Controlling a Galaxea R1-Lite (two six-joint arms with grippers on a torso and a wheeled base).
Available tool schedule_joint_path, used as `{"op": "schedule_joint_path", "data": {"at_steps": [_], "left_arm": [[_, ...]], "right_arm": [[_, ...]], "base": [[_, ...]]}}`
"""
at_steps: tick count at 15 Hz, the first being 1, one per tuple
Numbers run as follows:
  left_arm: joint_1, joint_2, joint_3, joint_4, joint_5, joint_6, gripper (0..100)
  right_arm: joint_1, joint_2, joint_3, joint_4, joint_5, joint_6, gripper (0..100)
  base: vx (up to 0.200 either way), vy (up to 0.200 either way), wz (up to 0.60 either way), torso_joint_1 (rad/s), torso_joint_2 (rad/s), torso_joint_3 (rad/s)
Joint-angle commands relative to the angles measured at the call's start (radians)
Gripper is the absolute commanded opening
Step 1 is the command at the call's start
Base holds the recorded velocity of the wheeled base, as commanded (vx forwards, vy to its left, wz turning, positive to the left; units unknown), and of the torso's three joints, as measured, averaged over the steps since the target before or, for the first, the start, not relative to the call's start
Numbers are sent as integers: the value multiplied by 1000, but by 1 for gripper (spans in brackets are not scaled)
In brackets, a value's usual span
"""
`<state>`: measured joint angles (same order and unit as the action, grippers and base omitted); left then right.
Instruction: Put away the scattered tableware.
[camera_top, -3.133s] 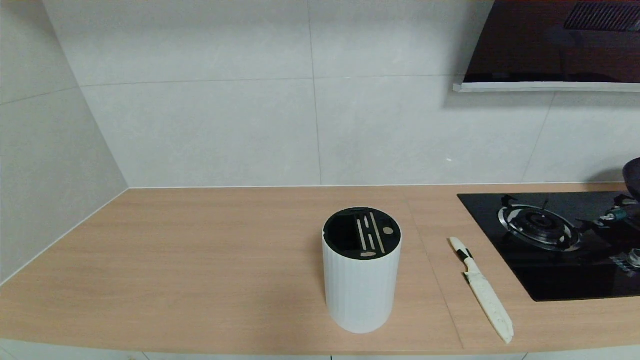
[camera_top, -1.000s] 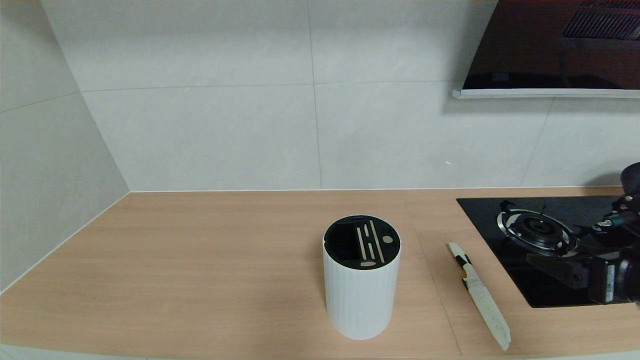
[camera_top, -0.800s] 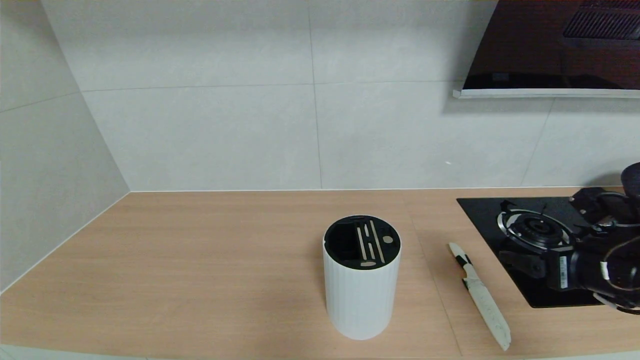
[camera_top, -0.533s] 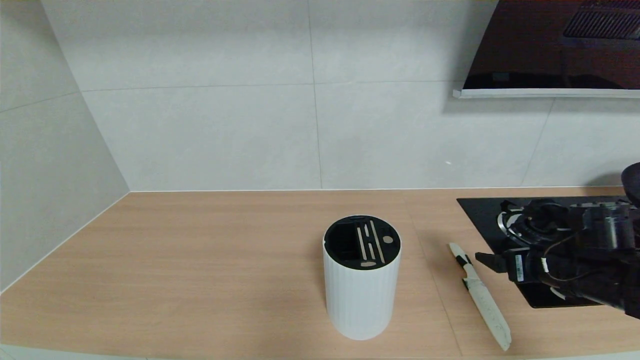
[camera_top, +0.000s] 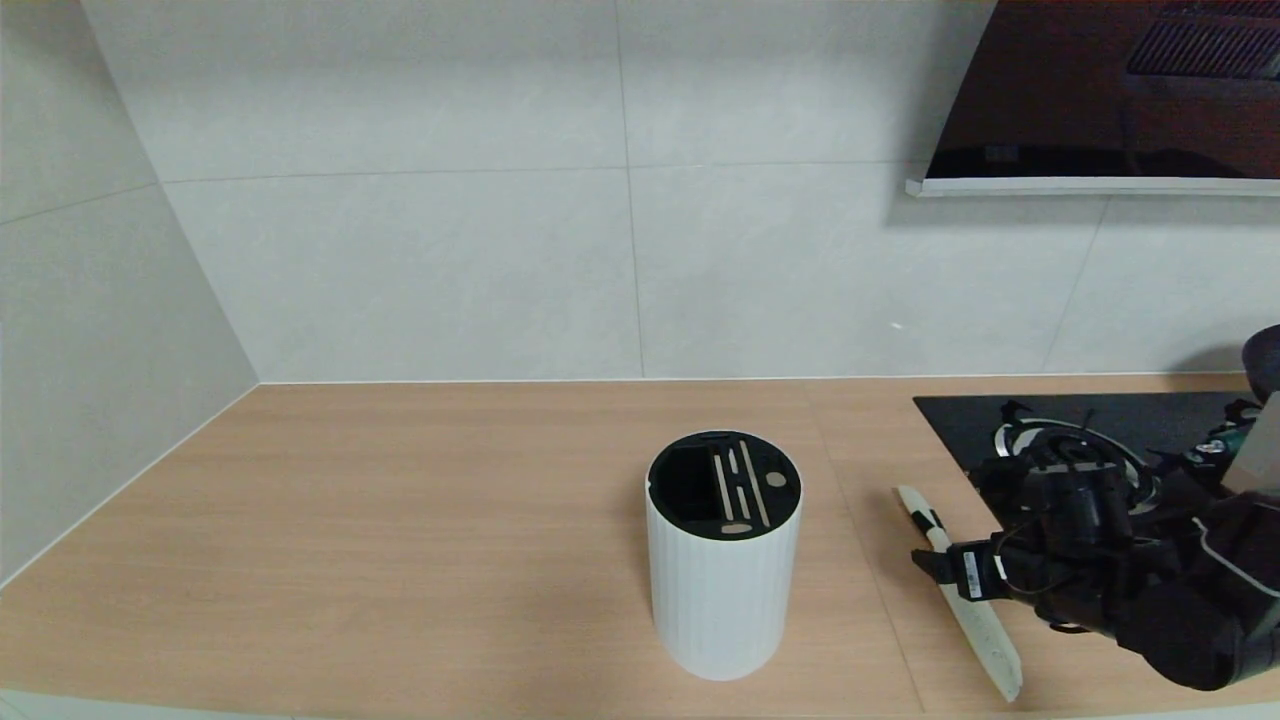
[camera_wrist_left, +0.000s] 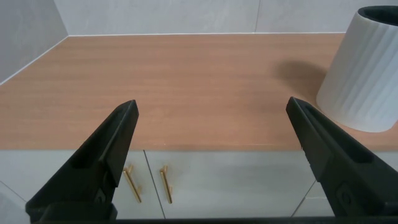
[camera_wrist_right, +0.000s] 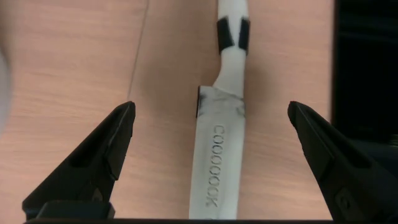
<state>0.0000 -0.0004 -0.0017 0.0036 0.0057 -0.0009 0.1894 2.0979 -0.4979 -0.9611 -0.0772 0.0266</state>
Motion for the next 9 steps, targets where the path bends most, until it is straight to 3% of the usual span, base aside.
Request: {"op": "schedule_joint_path", "data": {"at_steps": [1,9], "left_arm": [[0,0,0,-1,0,-1,100],[0,0,0,-1,0,-1,100]], "right_arm": [[12,137,-11,-76,-27,3,100],[7,194,-56,-104,-64,52,100]], "base": [[0,0,0,0,0,0],[0,0,0,0,0,0]]}}
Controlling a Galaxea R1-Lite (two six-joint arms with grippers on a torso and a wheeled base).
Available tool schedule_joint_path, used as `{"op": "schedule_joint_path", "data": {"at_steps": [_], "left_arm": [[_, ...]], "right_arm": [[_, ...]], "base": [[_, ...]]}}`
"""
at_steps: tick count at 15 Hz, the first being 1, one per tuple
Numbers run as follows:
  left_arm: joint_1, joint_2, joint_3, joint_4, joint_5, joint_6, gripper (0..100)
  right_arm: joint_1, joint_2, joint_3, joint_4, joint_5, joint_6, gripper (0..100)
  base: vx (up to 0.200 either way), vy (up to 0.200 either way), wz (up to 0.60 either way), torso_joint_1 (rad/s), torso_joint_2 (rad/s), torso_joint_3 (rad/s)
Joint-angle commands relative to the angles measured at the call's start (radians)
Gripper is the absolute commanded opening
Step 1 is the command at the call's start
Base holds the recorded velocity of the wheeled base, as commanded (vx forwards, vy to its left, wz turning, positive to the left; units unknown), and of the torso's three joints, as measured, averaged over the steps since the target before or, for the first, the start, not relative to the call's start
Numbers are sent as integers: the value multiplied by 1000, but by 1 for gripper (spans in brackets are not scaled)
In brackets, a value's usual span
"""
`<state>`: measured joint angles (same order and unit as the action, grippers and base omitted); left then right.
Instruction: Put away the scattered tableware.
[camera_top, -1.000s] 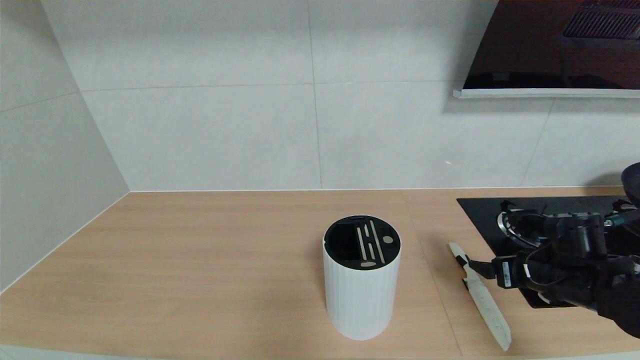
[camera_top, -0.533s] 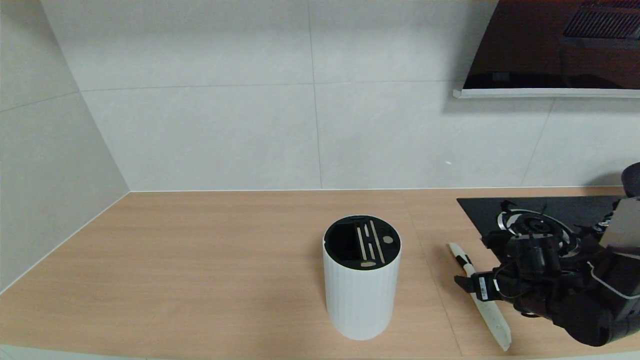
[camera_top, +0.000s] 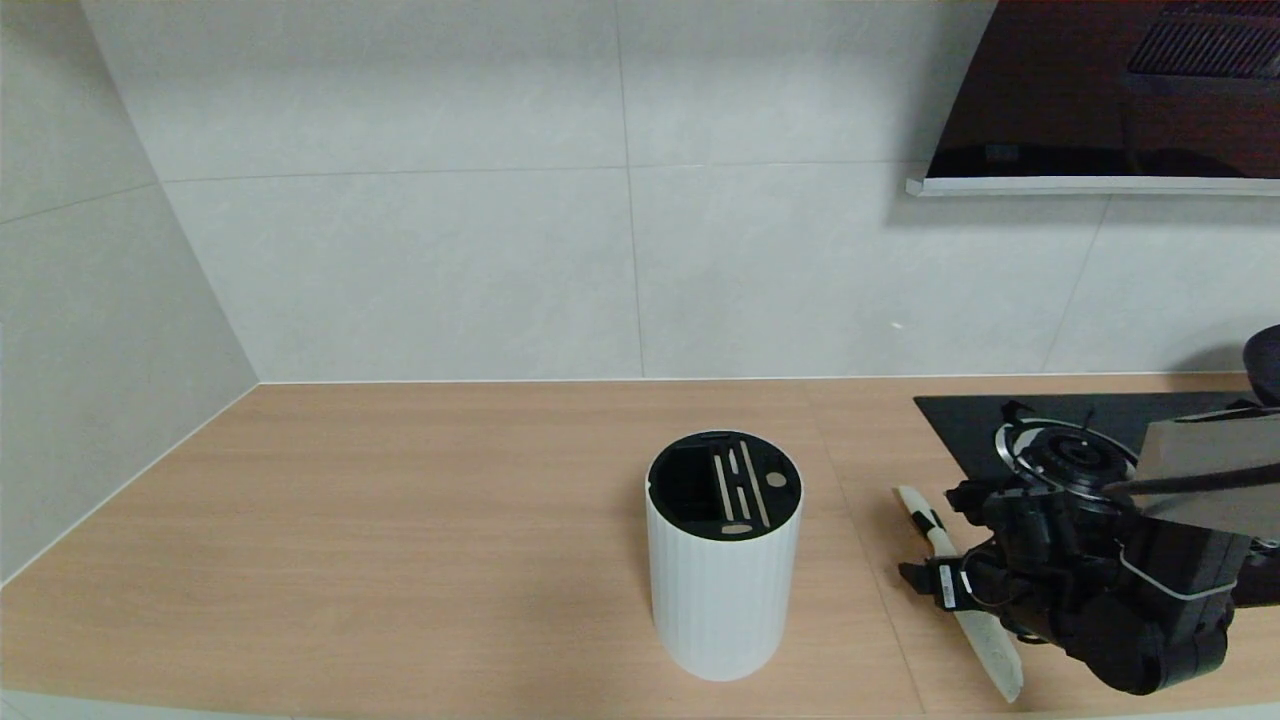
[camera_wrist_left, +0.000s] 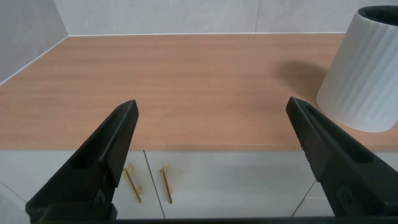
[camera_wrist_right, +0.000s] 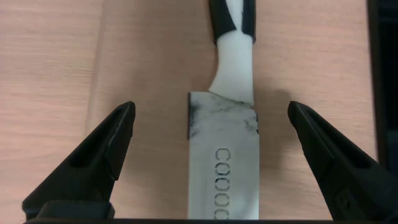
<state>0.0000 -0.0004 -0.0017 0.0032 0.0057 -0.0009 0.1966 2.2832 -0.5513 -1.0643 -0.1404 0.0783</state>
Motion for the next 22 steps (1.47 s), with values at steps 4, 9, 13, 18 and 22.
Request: {"op": "schedule_joint_path", "data": {"at_steps": [4,9,13,18,22], "left_arm": [[0,0,0,0,0,-1,100],[0,0,0,0,0,-1,100],[0,0,0,0,0,1,100],[0,0,0,0,0,-1,100],[0,0,0,-2,0,-5,100]], "right_arm": [[-3,7,-1,0,-2,0,100],[-5,7,2,1,-2,-2,0],[-5,13,4,1,-4,-2,0],[-11,-24,4,1,-24,-2,0],[-8,-220,33,35,-48,-2,0]], "base": [[0,0,0,0,0,0],[0,0,0,0,0,0],[0,0,0,0,0,0],[0,0,0,0,0,0],[0,0,0,0,0,0]]}}
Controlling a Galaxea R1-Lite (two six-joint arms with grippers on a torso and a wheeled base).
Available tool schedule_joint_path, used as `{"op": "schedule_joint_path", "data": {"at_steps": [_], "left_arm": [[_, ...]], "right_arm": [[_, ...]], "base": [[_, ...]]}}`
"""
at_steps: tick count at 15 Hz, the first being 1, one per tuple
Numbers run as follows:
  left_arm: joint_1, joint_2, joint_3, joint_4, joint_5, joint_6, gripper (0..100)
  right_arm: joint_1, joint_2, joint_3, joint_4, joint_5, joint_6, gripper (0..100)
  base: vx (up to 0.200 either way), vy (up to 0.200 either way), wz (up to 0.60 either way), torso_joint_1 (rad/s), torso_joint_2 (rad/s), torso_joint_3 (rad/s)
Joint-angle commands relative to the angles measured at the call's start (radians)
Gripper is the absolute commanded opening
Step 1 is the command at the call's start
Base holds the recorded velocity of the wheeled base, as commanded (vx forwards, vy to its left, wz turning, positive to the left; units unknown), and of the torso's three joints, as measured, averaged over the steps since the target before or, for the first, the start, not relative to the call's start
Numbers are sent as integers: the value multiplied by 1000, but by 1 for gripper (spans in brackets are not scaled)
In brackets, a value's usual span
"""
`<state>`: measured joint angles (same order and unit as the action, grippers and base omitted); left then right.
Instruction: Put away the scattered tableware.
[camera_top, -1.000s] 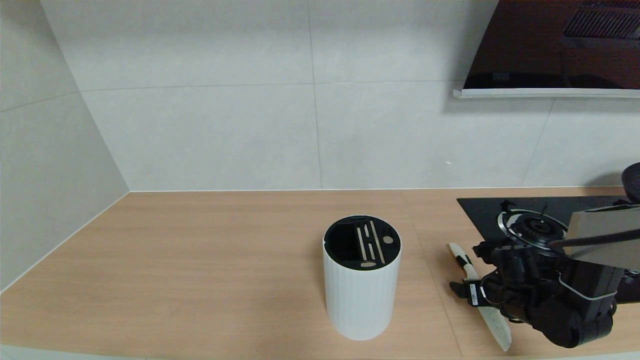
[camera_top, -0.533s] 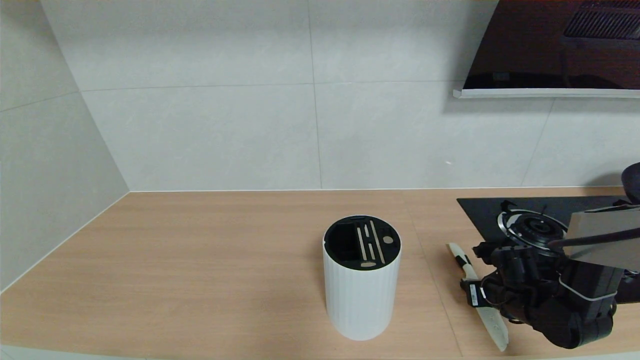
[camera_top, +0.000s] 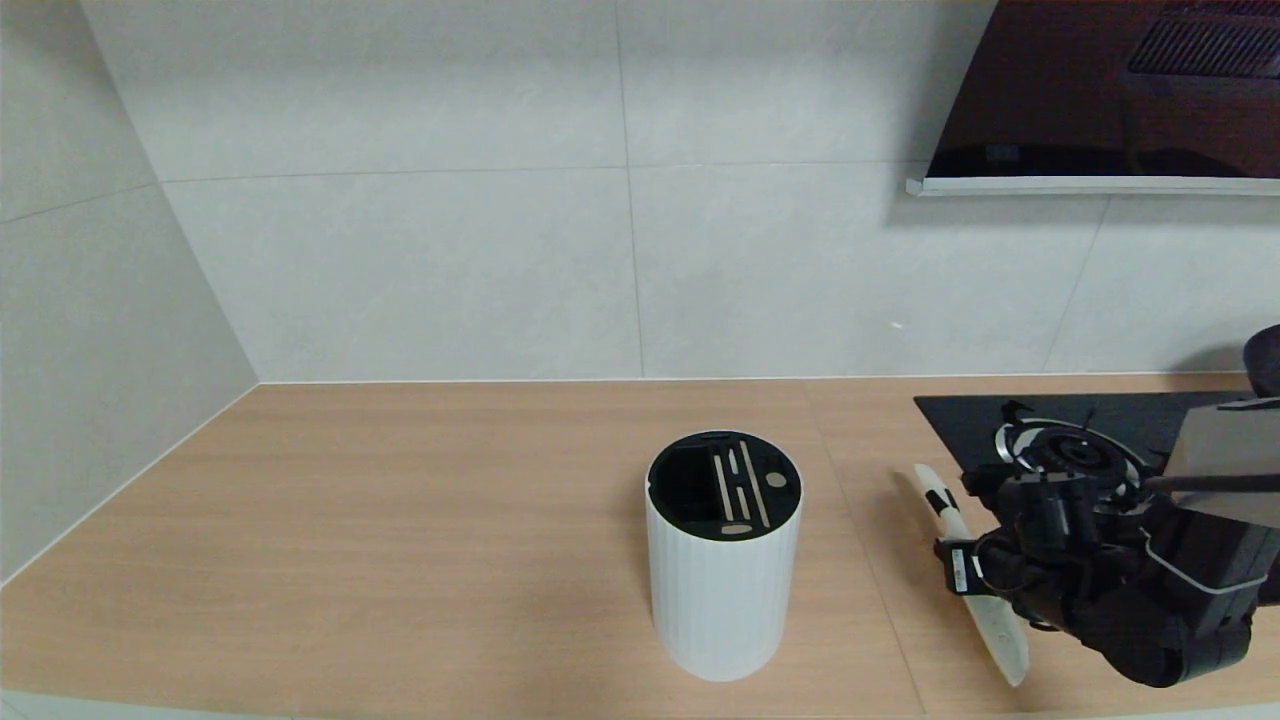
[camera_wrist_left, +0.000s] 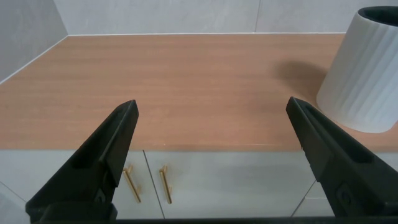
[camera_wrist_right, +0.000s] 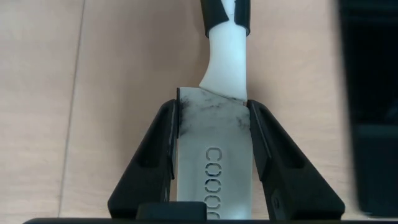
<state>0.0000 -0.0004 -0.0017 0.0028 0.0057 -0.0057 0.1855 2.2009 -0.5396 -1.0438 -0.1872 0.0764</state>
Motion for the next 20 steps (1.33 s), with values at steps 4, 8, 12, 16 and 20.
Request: {"op": "schedule_joint_path", "data": {"at_steps": [4,8,12,16,20], "left_arm": [[0,0,0,-1,0,1,100],[0,0,0,-1,0,4,100],[-6,36,-150,49,-86,9,100],[-9,474,-489,111,-348,-28,100],[-40,793,-661,102,-431,-45,100]], "right_arm": [[17,-420,15,217,0,2,0],[106,-650,9,363,0,3,0],[180,-787,-40,470,5,3,0],[241,-757,-198,528,42,-4,0],[285,-693,-344,579,45,-13,0]], "base": [[0,0,0,0,0,0],[0,0,0,0,0,0],[0,0,0,0,0,0],[0,0,0,0,0,0],[0,0,0,0,0,0]]}}
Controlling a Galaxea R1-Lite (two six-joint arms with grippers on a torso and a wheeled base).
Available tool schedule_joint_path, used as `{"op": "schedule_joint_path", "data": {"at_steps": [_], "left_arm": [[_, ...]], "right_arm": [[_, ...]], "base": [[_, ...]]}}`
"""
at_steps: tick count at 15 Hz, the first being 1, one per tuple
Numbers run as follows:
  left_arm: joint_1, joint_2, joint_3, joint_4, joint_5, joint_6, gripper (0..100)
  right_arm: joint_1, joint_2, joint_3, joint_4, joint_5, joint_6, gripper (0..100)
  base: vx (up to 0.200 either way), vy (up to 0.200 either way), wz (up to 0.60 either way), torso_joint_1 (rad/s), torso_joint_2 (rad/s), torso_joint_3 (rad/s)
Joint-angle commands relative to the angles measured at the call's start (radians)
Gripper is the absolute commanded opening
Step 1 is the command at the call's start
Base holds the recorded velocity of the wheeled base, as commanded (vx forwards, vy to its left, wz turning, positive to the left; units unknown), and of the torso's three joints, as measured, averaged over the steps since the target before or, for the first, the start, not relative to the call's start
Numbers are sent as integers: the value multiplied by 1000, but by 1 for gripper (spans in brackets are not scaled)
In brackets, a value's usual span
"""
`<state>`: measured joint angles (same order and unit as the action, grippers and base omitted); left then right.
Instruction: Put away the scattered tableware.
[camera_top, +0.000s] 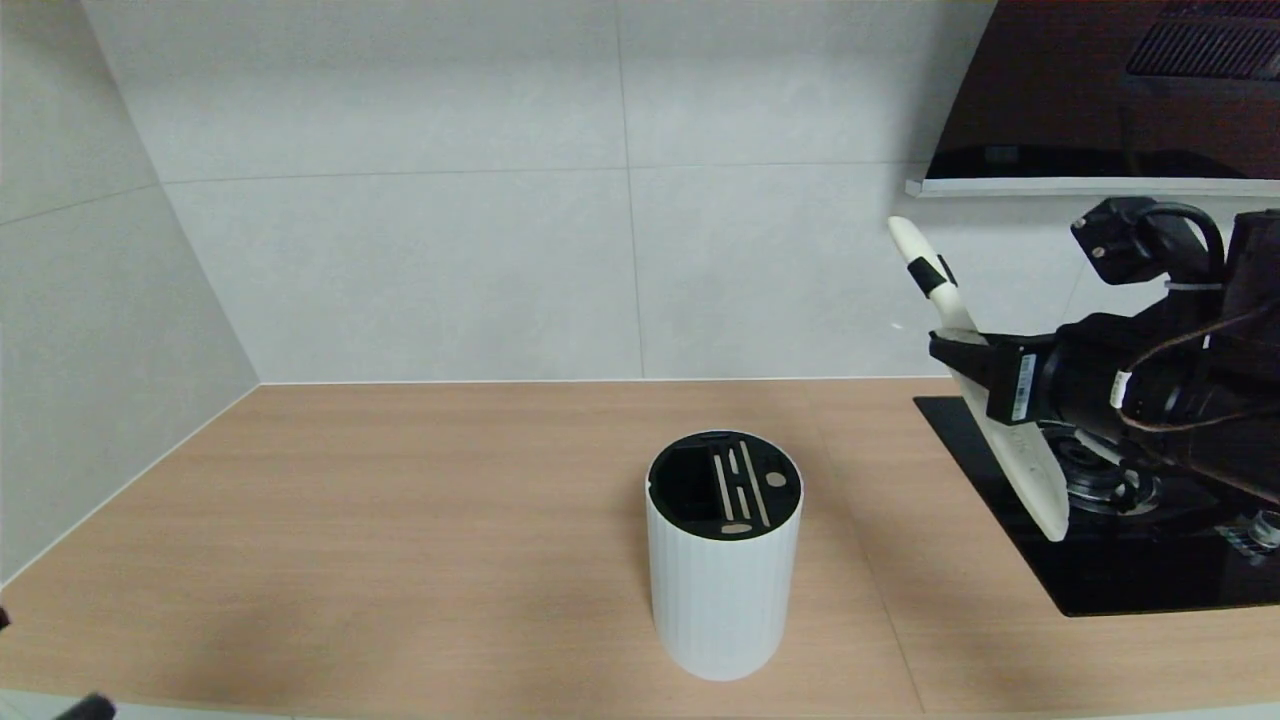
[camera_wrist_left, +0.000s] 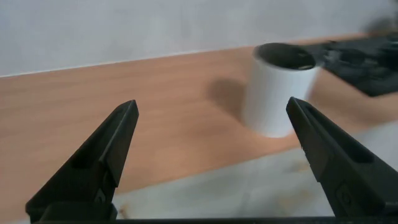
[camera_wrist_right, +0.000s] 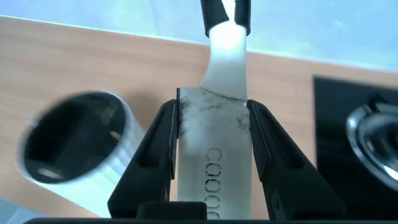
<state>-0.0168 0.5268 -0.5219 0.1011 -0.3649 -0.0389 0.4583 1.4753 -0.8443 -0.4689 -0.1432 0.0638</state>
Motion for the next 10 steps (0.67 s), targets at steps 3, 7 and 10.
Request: {"op": "schedule_joint_path", "data": {"at_steps": [3,7,10], "left_arm": [[-321,579,-247,-319,-57,-360,100],[-500,723,-173,-598,-49,-504,100],[-534,792,-159,-817,-48,-710,100]], "right_arm": [[128,94,-118,30,-6,5,0],[204,59,-90,32,-35,44,0],[301,54,-85,30,-52,94,0]], "base": [[0,0,0,0,0,0],[0,0,0,0,0,0],[0,0,0,0,0,0]]}}
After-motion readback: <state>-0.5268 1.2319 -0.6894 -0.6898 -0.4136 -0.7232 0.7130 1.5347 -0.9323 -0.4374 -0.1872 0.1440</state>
